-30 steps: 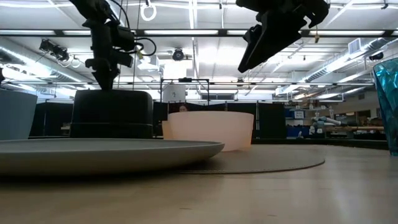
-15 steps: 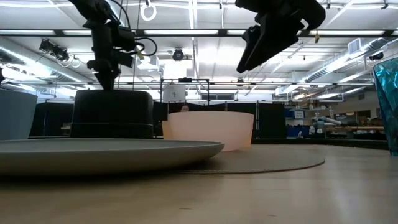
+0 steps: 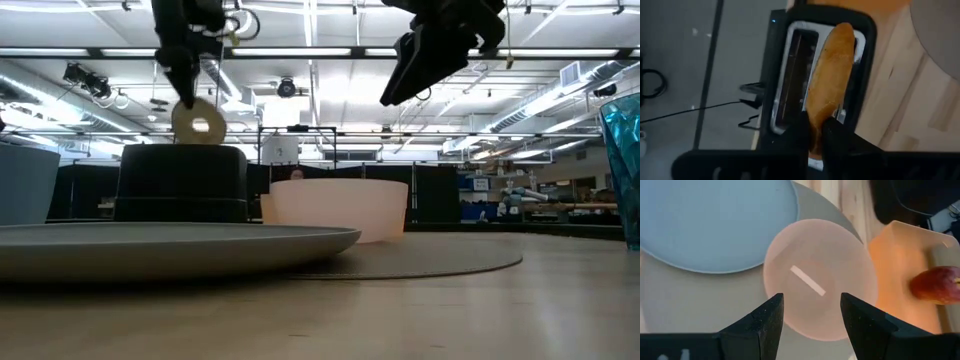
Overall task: Arrange a breakfast setting
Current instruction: Put the brown toasted bread on the light blue plate
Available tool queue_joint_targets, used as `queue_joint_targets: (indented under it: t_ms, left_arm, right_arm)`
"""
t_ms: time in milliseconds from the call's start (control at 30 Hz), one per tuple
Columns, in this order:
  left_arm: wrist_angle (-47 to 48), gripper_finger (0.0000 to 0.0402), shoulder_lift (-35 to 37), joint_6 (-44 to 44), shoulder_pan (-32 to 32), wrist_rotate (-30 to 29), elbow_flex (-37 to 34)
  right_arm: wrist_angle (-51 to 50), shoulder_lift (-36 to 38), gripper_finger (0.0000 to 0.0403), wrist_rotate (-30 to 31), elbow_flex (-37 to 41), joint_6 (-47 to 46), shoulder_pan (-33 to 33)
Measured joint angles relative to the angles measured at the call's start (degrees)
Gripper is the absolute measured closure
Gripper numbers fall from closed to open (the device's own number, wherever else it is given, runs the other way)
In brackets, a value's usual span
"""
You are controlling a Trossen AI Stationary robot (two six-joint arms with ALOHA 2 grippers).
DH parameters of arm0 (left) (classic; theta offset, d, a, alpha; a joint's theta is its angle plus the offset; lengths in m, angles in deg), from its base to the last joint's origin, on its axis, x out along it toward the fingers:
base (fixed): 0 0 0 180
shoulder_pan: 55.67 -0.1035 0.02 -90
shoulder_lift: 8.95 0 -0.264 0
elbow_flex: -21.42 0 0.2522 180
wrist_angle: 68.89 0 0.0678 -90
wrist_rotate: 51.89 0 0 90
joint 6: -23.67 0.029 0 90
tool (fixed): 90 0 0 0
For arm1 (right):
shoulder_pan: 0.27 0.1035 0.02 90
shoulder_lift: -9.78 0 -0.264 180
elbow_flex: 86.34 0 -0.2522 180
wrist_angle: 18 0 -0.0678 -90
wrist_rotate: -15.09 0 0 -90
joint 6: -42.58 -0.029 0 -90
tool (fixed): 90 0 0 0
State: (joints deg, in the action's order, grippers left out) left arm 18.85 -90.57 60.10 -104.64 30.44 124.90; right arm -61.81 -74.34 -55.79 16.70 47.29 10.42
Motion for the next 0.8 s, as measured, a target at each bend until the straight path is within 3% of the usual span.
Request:
queue_joint_targets:
  t_ms: [167, 333, 500, 600, 800]
  left_arm:
    - [4.94, 0.0367, 0.29, -6.98, 4.82, 1.62, 8.55]
    - [8.36, 0.0366, 0.78, -14.04, 11.17, 14.56, 9.99]
    - [8.19, 0.0373, 0.77, -19.2, 20.42, 25.97, 1.02]
    - [2.25, 0.0372, 0.73, -22.49, 26.82, 31.37, -7.56]
    - [-12.58, 0.037, 0.63, -31.78, 37.86, 34.98, -22.49]
  right_arm:
    - [-0.04, 0.0, 0.0199, 0.72, 0.0, 0.0, -1.04]
    - [-0.04, 0.0, 0.0199, 0.78, 0.0, -0.23, -1.45]
    - [-0.04, 0.0, 0.0199, 0.16, 0.0, -1.41, -1.27]
    - [-0.04, -0.02, 0.0199, -1.1, 0.0, -1.99, -0.88]
    - [-0.04, -0.03, 0.0199, -2.69, 0.0, -2.25, 0.74]
